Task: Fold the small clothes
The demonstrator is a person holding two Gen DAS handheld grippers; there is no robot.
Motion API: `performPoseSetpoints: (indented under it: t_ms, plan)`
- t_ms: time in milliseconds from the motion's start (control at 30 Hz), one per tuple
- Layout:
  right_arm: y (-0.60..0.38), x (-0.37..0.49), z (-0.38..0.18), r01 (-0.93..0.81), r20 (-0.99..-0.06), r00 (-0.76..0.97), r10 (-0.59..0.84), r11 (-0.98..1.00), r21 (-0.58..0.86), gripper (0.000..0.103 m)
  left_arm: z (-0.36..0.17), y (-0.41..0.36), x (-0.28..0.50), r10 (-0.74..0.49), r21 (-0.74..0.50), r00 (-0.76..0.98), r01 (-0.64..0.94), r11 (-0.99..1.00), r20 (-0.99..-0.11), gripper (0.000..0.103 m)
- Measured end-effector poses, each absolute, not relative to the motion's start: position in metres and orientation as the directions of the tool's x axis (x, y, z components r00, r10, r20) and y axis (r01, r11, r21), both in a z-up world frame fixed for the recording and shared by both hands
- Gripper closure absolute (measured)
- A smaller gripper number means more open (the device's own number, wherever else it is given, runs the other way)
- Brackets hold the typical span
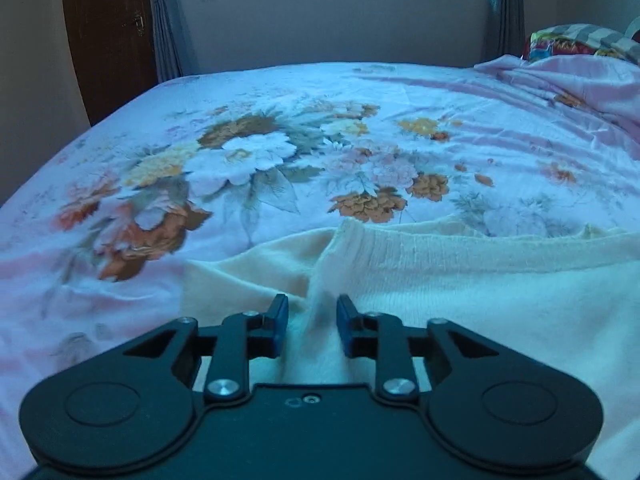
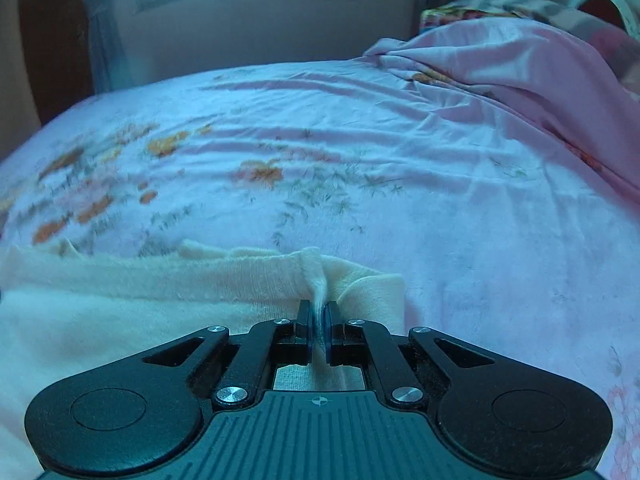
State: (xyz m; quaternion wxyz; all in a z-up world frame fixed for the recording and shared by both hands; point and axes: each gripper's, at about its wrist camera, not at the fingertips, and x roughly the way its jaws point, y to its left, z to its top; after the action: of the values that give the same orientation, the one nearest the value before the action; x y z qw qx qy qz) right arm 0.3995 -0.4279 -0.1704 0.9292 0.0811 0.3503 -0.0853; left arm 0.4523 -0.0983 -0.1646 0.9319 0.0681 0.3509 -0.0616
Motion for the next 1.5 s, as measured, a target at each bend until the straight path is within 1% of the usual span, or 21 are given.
performPoseSetpoints:
  t_ms: [133, 167, 233, 300, 400, 500, 533, 567, 600, 633, 700, 733, 767, 800, 833, 933, 1067, 1233, 1300, 1400, 1500]
  plan:
    - [-0.411, 0.353, -0.148, 0.132, -0.598, 0.802, -0.006, 0.977, 0.166, 0.1, -0.15, -0.099, 0.41, -0.156, 0.07, 0.753, 0.259, 0.963, -0.639, 0.071]
    - [-0.404, 0.342, -0.149, 0.103, -0.596, 0.802, 0.023, 0.979, 0.176, 0.1, -0.153, -0.102, 0.402, -0.173, 0.065, 0.741, 0.28, 0.958, -0.649, 0.067]
    - [-0.391, 0.324, -0.161, 0.083, -0.631, 0.773, 0.059, 0.978, 0.192, 0.1, -0.167, -0.102, 0.385, -0.168, 0.053, 0.704, 0.281, 0.958, -0.69, 0.066]
    - [-0.379, 0.313, -0.189, 0.085, -0.698, 0.716, 0.016, 0.99, 0.11, 0.101, -0.182, -0.097, 0.363, -0.148, 0.08, 0.726, 0.269, 0.96, -0.672, 0.065]
    - [-0.372, 0.295, -0.196, 0.056, -0.683, 0.731, -0.01, 0.997, 0.046, 0.1, -0.183, -0.104, 0.333, -0.099, 0.182, 0.746, 0.285, 0.941, -0.658, 0.066]
    - [-0.37, 0.268, -0.173, 0.059, -0.636, 0.771, 0.033, 0.991, 0.123, 0.1, -0.173, -0.093, 0.312, -0.122, 0.127, 0.737, 0.272, 0.954, -0.664, 0.066]
    - [-0.365, 0.261, -0.177, 0.048, -0.654, 0.756, 0.035, 0.993, 0.108, 0.1, -0.177, -0.09, 0.309, -0.111, 0.129, 0.733, 0.263, 0.956, -0.671, 0.064]
    - [-0.359, 0.261, -0.19, 0.017, -0.711, 0.702, 0.041, 0.997, 0.074, 0.1, -0.182, -0.089, 0.307, -0.1, 0.148, 0.731, 0.267, 0.952, -0.675, 0.064]
    - [-0.356, 0.255, -0.198, -0.002, -0.716, 0.697, 0.032, 0.999, 0.042, 0.1, -0.181, -0.092, 0.303, -0.086, 0.179, 0.737, 0.273, 0.945, -0.67, 0.065]
    - [-0.355, 0.249, -0.195, 0.002, -0.705, 0.709, 0.012, 1.0, 0.019, 0.1, -0.176, -0.094, 0.299, -0.077, 0.192, 0.735, 0.275, 0.942, -0.674, 0.065]
    - [-0.355, 0.24, -0.177, 0.046, -0.689, 0.725, 0.009, 0.997, 0.062, 0.1, -0.161, -0.09, 0.286, -0.143, 0.114, 0.729, 0.292, 0.95, -0.669, 0.064]
    - [-0.354, 0.232, -0.169, 0.044, -0.659, 0.752, 0.024, 0.995, 0.087, 0.1, -0.16, -0.089, 0.281, -0.155, 0.109, 0.736, 0.297, 0.949, -0.659, 0.058]
    - [-0.35, 0.227, -0.168, 0.042, -0.65, 0.76, 0.019, 0.996, 0.078, 0.1, -0.166, -0.092, 0.281, -0.127, 0.14, 0.727, 0.296, 0.945, -0.675, 0.057]
    - [-0.345, 0.227, -0.178, 0.025, -0.691, 0.723, 0.014, 0.999, 0.047, 0.1, -0.176, -0.092, 0.283, -0.105, 0.153, 0.702, 0.295, 0.943, -0.704, 0.057]
    - [-0.342, 0.23, -0.191, 0.003, -0.747, 0.665, 0.01, 1.0, 0.016, 0.1, -0.179, -0.091, 0.281, -0.108, 0.147, 0.711, 0.288, 0.946, -0.695, 0.057]
    - [-0.336, 0.22, -0.185, 0.005, -0.73, 0.683, -0.018, 1.0, -0.02, 0.1, -0.17, -0.092, 0.271, -0.119, 0.133, 0.716, 0.286, 0.949, -0.688, 0.06]
    - [-0.323, 0.223, -0.164, -0.004, -0.678, 0.732, 0.074, 0.995, 0.104, 0.1, -0.155, -0.11, 0.268, -0.185, 0.078, 0.722, 0.315, 0.946, -0.667, 0.059]
    - [-0.288, 0.239, -0.172, -0.013, -0.664, 0.739, 0.112, 0.988, 0.153, 0.1, -0.161, -0.141, 0.284, -0.223, 0.011, 0.701, 0.314, 0.949, -0.678, 0.058]
    - [-0.276, 0.243, -0.193, -0.049, -0.708, 0.696, 0.122, 0.991, 0.123, 0.1, -0.182, -0.148, 0.286, -0.193, 0.056, 0.66, 0.336, 0.94, -0.726, 0.057]
    - [-0.269, 0.238, -0.196, -0.096, -0.718, 0.688, 0.107, 0.994, 0.057, 0.1, -0.181, -0.153, 0.264, -0.177, 0.159, 0.702, 0.386, 0.909, -0.689, 0.058]
    - [-0.273, 0.235, -0.175, -0.095, -0.648, 0.744, 0.164, 0.986, 0.14, 0.1, -0.17, -0.144, 0.26, -0.216, 0.09, 0.717, 0.363, 0.928, -0.663, 0.057]
